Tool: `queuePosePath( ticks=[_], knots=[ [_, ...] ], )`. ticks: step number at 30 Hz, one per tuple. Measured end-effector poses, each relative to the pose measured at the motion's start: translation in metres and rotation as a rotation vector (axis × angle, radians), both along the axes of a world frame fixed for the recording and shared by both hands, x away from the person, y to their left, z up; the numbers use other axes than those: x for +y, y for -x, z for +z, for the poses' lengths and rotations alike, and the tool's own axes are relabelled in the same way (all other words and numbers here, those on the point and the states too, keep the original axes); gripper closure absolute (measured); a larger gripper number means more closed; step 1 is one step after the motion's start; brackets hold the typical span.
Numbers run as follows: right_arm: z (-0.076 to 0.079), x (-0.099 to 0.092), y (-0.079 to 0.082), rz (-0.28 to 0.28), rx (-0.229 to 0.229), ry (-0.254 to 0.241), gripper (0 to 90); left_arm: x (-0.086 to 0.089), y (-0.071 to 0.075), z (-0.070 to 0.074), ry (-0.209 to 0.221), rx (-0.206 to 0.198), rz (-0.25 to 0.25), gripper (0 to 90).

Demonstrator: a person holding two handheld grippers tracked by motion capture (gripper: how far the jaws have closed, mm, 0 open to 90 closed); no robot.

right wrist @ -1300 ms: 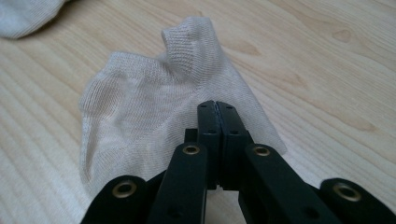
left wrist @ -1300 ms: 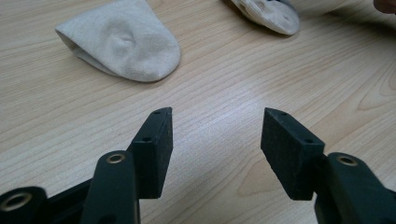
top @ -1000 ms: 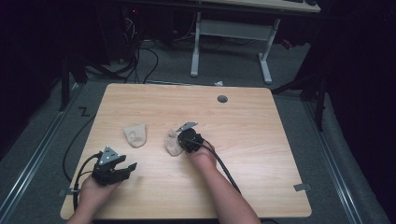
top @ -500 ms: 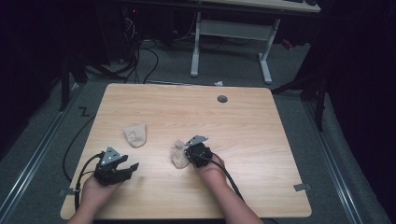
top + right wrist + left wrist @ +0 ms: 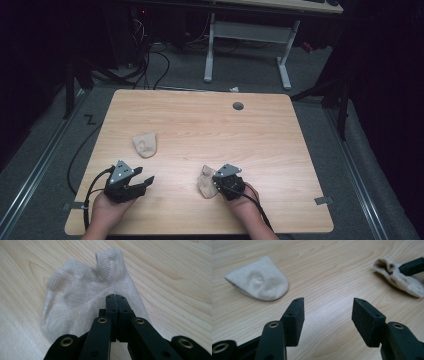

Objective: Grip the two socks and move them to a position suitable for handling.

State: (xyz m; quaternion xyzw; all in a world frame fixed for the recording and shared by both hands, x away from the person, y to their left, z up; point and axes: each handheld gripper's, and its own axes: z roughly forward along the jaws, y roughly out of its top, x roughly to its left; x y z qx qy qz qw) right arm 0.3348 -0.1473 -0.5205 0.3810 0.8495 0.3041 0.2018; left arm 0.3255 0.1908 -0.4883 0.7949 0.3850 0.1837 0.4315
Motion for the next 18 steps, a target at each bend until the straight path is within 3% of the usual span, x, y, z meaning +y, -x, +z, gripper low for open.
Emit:
queuePosePath(
  ticks=[5,7,9,14,17,18],
  knots=[
    [-0.001,-0.011,0.011,-0.021,0.004,-0.027,88.3,-0.012,0.011,0.004,0.015,0.006,0.044,42.6],
    [-0.001,-0.012,0.013,-0.021,0.003,-0.028,88.1,-0.016,0.013,-0.001,0.005,0.037,0.046,42.6],
    [-0.001,-0.015,0.015,-0.014,0.000,-0.033,86.8,-0.017,0.013,-0.002,-0.020,0.030,0.045,42.9],
    [0.000,-0.017,0.017,-0.014,-0.008,-0.053,85.2,-0.011,0.012,0.002,-0.003,0.005,0.028,43.0],
    [0.012,-0.028,0.022,-0.039,-0.069,-0.075,89.6,-0.005,0.010,-0.001,0.003,0.030,0.018,43.7],
    [0.012,-0.028,0.022,-0.039,-0.069,-0.075,89.6,-0.005,0.010,-0.001,0.003,0.030,0.018,43.6]
  ],
)
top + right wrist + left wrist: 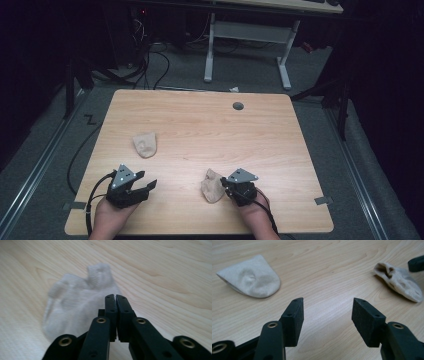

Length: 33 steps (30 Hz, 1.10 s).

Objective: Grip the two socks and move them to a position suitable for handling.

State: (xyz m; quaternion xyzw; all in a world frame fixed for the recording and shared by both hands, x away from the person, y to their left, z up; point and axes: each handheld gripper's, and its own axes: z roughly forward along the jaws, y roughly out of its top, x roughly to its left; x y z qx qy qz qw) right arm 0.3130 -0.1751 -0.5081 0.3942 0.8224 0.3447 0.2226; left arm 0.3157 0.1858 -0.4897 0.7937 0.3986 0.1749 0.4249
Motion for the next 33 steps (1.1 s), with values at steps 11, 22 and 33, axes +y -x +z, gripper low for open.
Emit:
queuePosePath(
  ticks=[11,22,33],
  knots=[
    [-0.013,-0.001,-0.007,0.001,0.064,0.041,89.8,-0.008,-0.005,-0.005,-0.049,-0.005,-0.047,43.5],
    [-0.001,0.001,0.024,0.044,0.046,-0.025,83.2,-0.010,-0.003,-0.003,-0.048,-0.016,-0.048,43.5],
    [-0.003,0.041,0.025,0.186,0.029,-0.039,58.5,-0.011,-0.004,-0.005,-0.056,-0.012,-0.057,43.3]
  ],
)
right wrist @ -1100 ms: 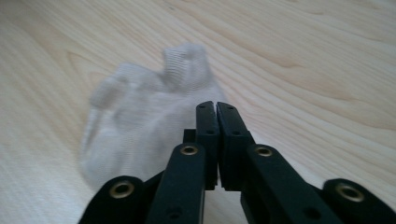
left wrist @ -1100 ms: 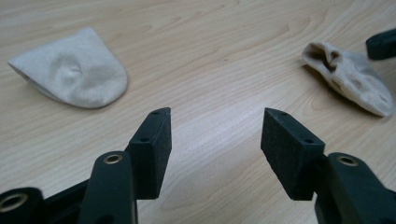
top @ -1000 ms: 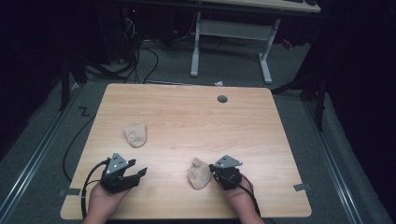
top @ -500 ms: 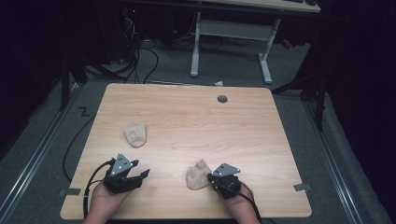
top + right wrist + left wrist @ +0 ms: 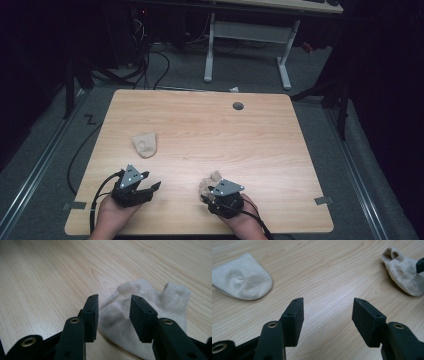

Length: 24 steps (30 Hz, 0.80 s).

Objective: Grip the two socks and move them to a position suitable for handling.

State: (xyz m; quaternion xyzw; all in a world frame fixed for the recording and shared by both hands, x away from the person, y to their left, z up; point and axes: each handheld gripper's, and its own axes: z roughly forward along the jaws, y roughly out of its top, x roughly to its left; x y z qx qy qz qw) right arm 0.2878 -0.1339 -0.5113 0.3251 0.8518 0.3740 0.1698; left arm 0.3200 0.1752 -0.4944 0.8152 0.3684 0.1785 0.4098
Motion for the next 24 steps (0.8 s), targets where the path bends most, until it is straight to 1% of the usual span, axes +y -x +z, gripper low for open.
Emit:
queuePosePath(
  ticks=[1,2,4,5,9,10,11,12,13,14,15,16,17,19,22,24],
  knots=[
    [-0.001,0.002,0.000,-0.001,-0.004,0.015,57.6,0.000,0.000,0.000,-0.001,0.001,0.000,43.3],
    [-0.003,0.003,-0.001,-0.008,0.011,0.022,56.1,0.000,0.000,0.000,-0.005,0.002,-0.001,43.3],
    [-0.004,0.004,-0.002,-0.011,0.016,0.024,55.8,0.001,0.000,-0.001,0.001,0.005,-0.001,43.3],
    [-0.005,0.004,-0.003,-0.010,0.018,0.033,55.5,0.001,0.000,-0.001,-0.002,0.005,-0.002,43.3],
    [-0.012,0.007,-0.005,-0.004,0.030,0.082,54.9,0.001,0.000,0.000,0.000,0.006,0.001,43.3],
    [-0.014,0.008,-0.005,-0.006,0.025,0.094,56.0,0.002,0.001,0.000,-0.001,0.005,0.000,43.3],
    [-0.014,0.008,-0.004,-0.010,0.016,0.095,59.0,0.002,0.001,0.000,-0.002,0.004,-0.001,43.3],
    [-0.014,0.008,-0.004,-0.023,0.005,0.106,67.7,0.002,0.001,0.000,-0.003,0.004,-0.002,43.3],
    [-0.014,0.008,-0.004,-0.023,0.005,0.106,67.7,0.002,0.001,0.000,-0.003,0.004,-0.002,43.3],
    [-0.012,0.006,-0.005,-0.034,0.003,0.108,77.5,0.002,0.000,-0.001,0.002,0.007,0.000,43.3],
    [-0.011,0.005,-0.005,-0.032,0.004,0.101,80.2,0.002,0.000,-0.001,0.002,0.007,-0.001,43.3],
    [-0.011,0.005,-0.005,-0.032,0.004,0.101,80.2,0.002,0.000,-0.001,0.002,0.007,-0.001,43.3],
    [-0.007,0.003,-0.005,-0.050,-0.008,0.081,82.6,0.002,-0.001,-0.001,-0.001,0.006,-0.001,43.3],
    [-0.003,0.001,-0.004,-0.059,-0.019,0.066,83.2,0.002,-0.001,-0.001,-0.006,0.007,-0.003,43.3],
    [-0.001,0.000,-0.004,-0.060,-0.031,0.056,83.4,0.002,-0.001,-0.001,-0.008,0.006,-0.005,43.3],
    [0.001,-0.001,-0.004,-0.062,-0.034,0.041,83.5,0.003,0.000,-0.001,-0.003,0.005,-0.002,43.3]
  ],
)
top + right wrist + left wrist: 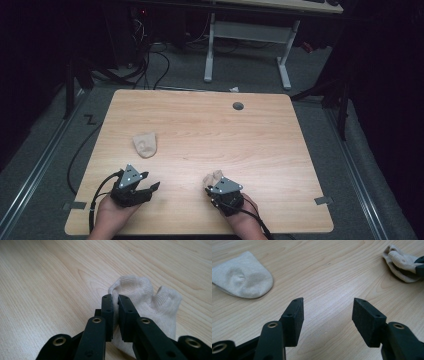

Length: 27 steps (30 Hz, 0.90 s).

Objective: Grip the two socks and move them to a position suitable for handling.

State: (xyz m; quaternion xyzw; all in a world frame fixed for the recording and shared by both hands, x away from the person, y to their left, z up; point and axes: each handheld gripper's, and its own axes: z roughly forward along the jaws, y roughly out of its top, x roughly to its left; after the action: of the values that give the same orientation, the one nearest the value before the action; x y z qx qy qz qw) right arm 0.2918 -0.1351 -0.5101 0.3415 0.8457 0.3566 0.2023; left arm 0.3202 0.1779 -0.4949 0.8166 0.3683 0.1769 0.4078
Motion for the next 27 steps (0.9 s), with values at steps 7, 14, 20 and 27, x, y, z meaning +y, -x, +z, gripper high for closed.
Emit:
queuePosePath(
  ticks=[7,14,20,27],
  knots=[
    [0.010,-0.006,0.002,-0.008,-0.003,-0.090,83.4,-0.001,0.000,0.000,-0.004,0.003,-0.005,43.3],
    [0.021,-0.016,-0.002,-0.045,-0.051,-0.132,83.3,-0.003,0.000,-0.001,-0.009,0.003,-0.010,43.3],
    [0.027,-0.034,-0.008,-0.098,-0.075,-0.154,82.5,-0.003,0.000,-0.001,-0.013,0.001,-0.014,43.3],
    [0.029,-0.054,-0.015,-0.158,-0.095,-0.161,80.5,-0.004,0.000,-0.002,-0.015,0.005,-0.013,43.3]
  ],
)
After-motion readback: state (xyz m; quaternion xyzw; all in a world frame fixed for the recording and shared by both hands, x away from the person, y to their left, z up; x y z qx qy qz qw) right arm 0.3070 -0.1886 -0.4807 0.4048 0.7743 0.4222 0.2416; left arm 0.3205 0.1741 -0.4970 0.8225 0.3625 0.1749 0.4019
